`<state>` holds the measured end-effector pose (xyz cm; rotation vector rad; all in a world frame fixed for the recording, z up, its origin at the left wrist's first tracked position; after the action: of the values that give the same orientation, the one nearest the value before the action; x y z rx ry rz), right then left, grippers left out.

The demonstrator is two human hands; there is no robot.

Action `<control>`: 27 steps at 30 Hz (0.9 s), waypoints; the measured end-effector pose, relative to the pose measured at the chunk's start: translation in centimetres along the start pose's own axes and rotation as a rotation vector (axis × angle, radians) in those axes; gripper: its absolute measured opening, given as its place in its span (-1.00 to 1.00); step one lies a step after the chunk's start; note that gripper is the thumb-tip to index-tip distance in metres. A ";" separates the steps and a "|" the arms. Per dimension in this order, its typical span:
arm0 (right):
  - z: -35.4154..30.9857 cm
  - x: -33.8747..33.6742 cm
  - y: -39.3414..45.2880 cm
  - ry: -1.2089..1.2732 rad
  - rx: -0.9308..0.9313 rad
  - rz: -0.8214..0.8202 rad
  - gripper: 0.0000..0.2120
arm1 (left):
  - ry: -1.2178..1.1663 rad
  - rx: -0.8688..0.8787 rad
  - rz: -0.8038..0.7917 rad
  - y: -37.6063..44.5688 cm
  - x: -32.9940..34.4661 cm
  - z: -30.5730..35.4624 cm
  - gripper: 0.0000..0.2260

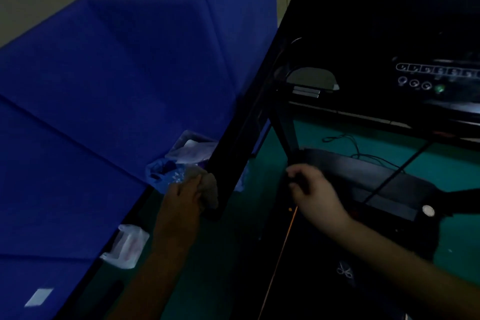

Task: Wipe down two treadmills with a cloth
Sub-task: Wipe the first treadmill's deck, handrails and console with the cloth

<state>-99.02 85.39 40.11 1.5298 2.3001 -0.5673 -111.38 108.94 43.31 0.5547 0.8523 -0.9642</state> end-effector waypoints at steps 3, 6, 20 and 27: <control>-2.4 3.7 -5.2 0.424 0.221 -0.183 -0.81 | -0.015 0.293 0.094 -2.9 -0.8 1.8 -0.68; -4.7 5.8 -8.2 0.781 0.486 -0.419 -0.67 | -0.162 0.291 -0.145 -5.5 0.9 4.8 -0.66; -1.3 6.9 -4.0 0.894 0.635 -0.084 -0.82 | 0.027 0.221 0.104 -0.6 -2.0 2.6 -0.65; -1.8 10.4 -1.4 0.769 0.396 0.027 -0.76 | 0.008 0.119 -0.137 2.9 -0.2 0.0 -0.73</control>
<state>-104.28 94.08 37.04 2.2745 2.8196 -0.5038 -108.87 110.41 43.65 0.6080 0.8523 -1.1442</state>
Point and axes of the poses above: each hand's wrist, its own y-axis towards the middle knuckle, its own x-axis out of the palm, z = x × y, the point moved 2 cm from there along y, towards the middle knuckle, and after that the axes turned 8 degrees about x, right-handed, at the moved point
